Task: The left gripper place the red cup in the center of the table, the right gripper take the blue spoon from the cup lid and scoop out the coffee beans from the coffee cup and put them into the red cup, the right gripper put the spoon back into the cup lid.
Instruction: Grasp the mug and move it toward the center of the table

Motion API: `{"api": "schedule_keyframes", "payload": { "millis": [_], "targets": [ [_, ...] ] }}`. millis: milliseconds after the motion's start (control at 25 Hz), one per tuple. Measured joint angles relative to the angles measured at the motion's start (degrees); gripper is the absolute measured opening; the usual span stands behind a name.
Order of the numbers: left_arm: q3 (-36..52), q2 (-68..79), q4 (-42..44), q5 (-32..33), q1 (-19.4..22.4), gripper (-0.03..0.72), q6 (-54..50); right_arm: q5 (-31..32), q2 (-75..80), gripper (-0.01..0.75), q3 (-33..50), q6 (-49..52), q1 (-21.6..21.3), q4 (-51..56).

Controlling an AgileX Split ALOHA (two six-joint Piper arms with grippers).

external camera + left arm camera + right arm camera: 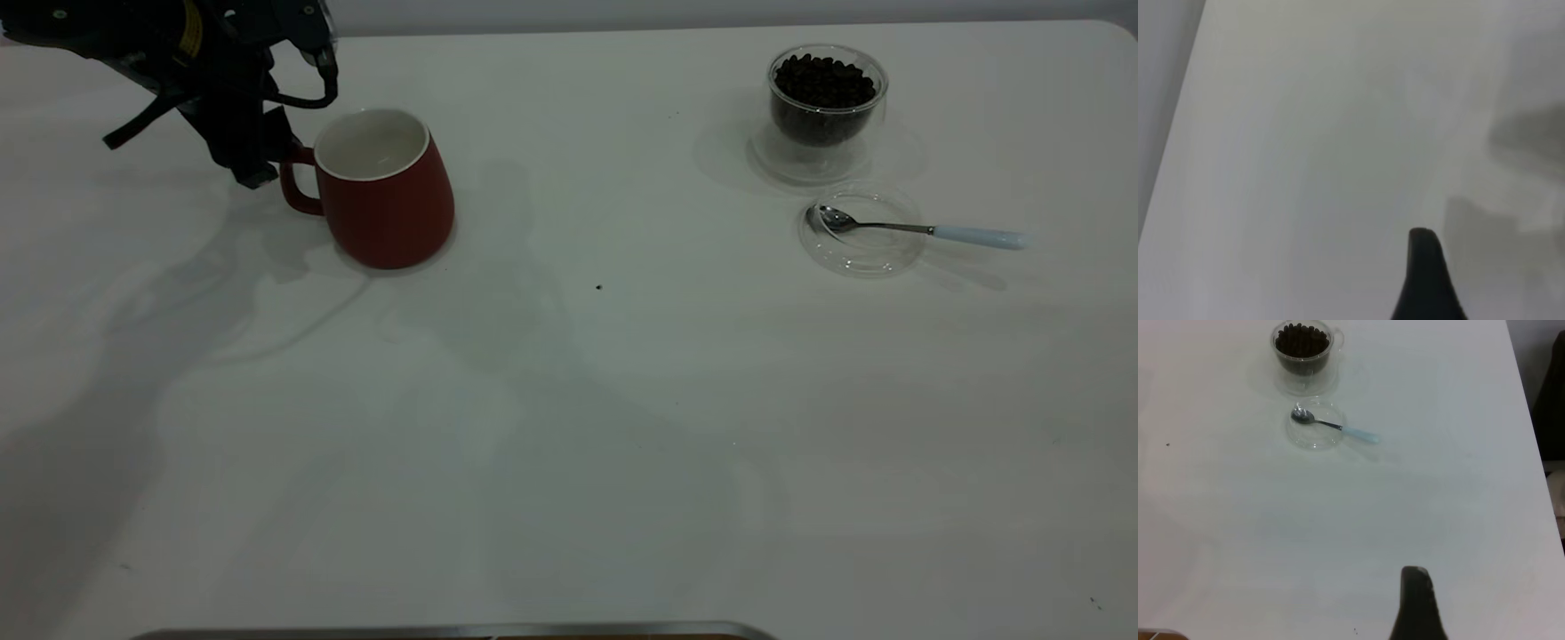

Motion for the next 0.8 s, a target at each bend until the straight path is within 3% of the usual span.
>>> {"api": "schedule_keyframes", "payload": {
  "millis": [280, 600, 800],
  "targets": [
    [0.0, -0.4, -3.5, 21.3, 0.1, 0.56, -8.0, 0.0, 0.0, 0.586, 0.0, 0.0, 0.0, 0.0],
    [0.0, -0.6, -8.8, 17.4, -1.1, 0.484, -13.8, 0.0, 0.0, 0.586, 0.0, 0.0, 0.0, 0.0],
    [0.0, -0.6, -15.7, 23.4, -1.6, 0.35, -13.3, 0.0, 0.0, 0.586, 0.0, 0.0, 0.0, 0.0]
  ]
}}
